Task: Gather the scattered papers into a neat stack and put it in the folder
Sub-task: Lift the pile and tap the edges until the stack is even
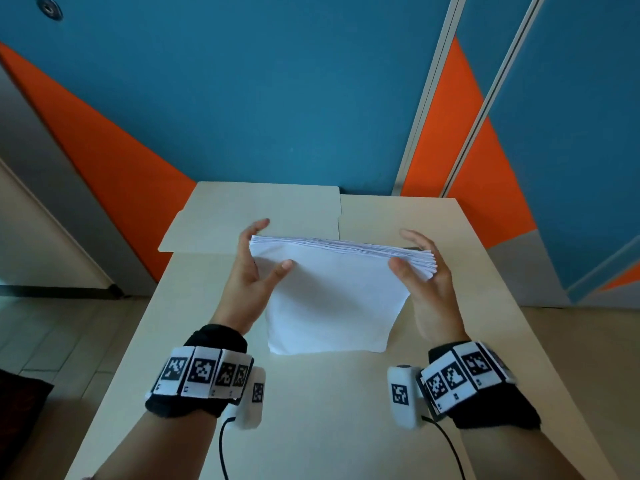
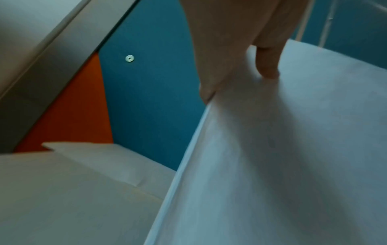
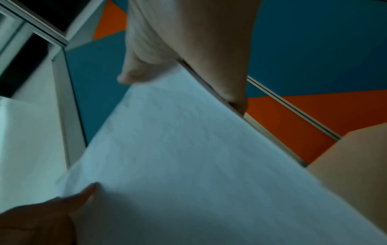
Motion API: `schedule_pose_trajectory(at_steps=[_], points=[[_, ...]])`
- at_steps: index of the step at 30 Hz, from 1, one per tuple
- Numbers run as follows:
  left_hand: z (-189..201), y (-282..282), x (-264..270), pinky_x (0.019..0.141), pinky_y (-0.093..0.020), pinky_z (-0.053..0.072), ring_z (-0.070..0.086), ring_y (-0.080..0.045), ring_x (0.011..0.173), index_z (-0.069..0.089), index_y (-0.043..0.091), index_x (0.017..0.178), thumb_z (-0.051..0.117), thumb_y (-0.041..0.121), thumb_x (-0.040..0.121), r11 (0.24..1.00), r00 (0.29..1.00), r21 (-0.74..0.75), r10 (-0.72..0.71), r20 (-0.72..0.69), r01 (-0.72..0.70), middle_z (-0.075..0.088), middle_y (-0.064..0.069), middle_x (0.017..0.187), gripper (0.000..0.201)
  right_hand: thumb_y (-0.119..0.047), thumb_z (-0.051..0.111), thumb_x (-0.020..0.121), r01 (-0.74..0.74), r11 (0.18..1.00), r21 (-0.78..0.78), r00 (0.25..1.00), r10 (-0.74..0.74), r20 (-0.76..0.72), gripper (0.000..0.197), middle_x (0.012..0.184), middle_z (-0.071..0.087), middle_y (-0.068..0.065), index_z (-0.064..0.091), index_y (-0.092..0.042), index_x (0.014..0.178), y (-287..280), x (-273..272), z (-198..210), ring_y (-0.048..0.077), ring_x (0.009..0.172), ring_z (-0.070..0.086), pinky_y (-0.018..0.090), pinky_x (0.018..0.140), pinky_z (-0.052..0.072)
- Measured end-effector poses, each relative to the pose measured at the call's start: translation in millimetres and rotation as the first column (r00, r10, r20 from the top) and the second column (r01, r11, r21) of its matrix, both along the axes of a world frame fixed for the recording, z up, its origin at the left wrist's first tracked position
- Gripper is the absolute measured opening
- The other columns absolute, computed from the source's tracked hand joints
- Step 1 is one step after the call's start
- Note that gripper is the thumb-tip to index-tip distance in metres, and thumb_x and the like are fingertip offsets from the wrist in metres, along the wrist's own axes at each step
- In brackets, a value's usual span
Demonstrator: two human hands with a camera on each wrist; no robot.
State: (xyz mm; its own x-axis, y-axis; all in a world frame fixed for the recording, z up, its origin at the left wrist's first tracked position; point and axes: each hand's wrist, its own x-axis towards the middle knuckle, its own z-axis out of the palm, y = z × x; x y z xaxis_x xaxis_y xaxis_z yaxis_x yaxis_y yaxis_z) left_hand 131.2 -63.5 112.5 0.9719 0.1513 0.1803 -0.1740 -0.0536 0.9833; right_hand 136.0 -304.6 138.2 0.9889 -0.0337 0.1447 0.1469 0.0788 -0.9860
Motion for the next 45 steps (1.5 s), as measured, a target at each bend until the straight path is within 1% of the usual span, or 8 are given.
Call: schedule_pose_trajectory(at_steps=[5,10,13,17,23,28,37,45], points=[[5,-17,-5,0.1,-0.038,0.042,0.054,-0.027,0.111,0.004,0.048,0.136,0.061,0.013,0.083,0.926,0.939,0.283,0.161,0.305,-0.25,0.05,-0.001,0.127,0.086,-0.032,0.066,0.08,0.192,0.979,0.065,0.978,-0.196,0.071,0.022,0.082,0.059,-0.002,0.06,-0.028,0.101,18,3,15,0.003,0.08,0.057,0.013,0.078,0.044],[-2,-11,-1,0.096,0.0,0.028,0.037,0.025,0.111,0.042,0.026,0.129,0.051,0.002,0.089,0.847,0.895,0.443,0.082,0.439,-0.295,0.05,-0.004,0.12,0.048,-0.005,0.06,0.085,0.257,0.966,0.02,0.963,-0.258,0.078,0.017,0.066,0.049,-0.001,0.062,-0.013,0.1,15,10,13,-0.001,0.055,0.045,0.005,0.056,0.038],[8,-12,-2,0.093,-0.005,0.035,0.046,0.019,0.103,0.047,0.029,0.12,0.049,0.004,0.089,0.86,0.903,0.428,0.081,0.423,-0.277,0.055,0.004,0.112,0.04,-0.009,0.059,0.087,0.264,0.964,-0.018,0.959,-0.26,0.11,0.009,0.069,0.045,0.006,0.063,-0.016,0.093,17,11,15,0.0,0.051,0.037,0.008,0.051,0.034],[7,-4,4,0.104,-0.034,0.041,0.056,-0.03,0.105,0.035,0.035,0.128,0.061,0.011,0.086,0.988,0.993,0.121,0.088,0.074,-0.096,0.058,-0.023,0.112,0.055,-0.022,0.071,0.079,0.159,0.986,-0.047,0.982,-0.153,0.109,0.027,0.076,0.053,0.001,0.057,-0.027,0.102,8,12,14,-0.004,0.065,0.05,0.007,0.069,0.041],[-2,-13,17,0.07,-0.025,0.053,0.068,-0.002,0.069,0.063,0.009,0.099,0.056,0.007,0.09,0.997,0.991,-0.035,0.067,-0.114,-0.072,0.073,0.014,0.072,0.012,-0.009,0.078,0.071,-0.099,0.964,-0.247,0.977,0.046,-0.209,0.035,0.094,0.066,-0.017,0.061,-0.036,0.086,-4,18,-4,0.002,0.091,0.065,0.037,0.104,0.045],[16,-29,18,0.076,-0.022,0.054,0.066,-0.003,0.077,0.062,0.018,0.099,0.057,0.011,0.09,0.97,0.974,-0.113,0.221,0.047,-0.215,0.07,0.01,0.084,0.013,-0.016,0.073,0.078,0.048,0.978,-0.202,0.996,-0.062,-0.063,0.019,0.087,0.07,-0.002,0.062,-0.03,0.073,1,26,13,0.032,0.099,0.067,0.043,0.091,0.051],[-26,-52,0,0.07,-0.014,0.05,0.064,0.01,0.078,0.057,0.008,0.113,0.055,0.007,0.09,0.97,0.971,0.029,0.24,-0.002,-0.24,0.066,0.007,0.094,0.023,-0.017,0.071,0.08,0.03,0.98,-0.198,0.966,-0.079,-0.247,0.01,0.084,0.071,0.013,0.066,-0.008,0.078,-4,21,-42,0.032,0.08,0.065,0.031,0.077,0.049],[-64,-52,8,0.078,-0.032,0.05,0.068,-0.017,0.088,0.06,0.008,0.106,0.059,0.009,0.088,0.978,0.934,0.021,0.207,-0.29,-0.21,0.069,0.0,0.093,0.018,-0.016,0.072,0.079,-0.077,0.968,-0.24,0.944,-0.006,-0.33,0.023,0.089,0.071,0.016,0.066,0.004,0.09,-18,39,-77,0.032,0.09,0.067,0.032,0.078,0.048]])
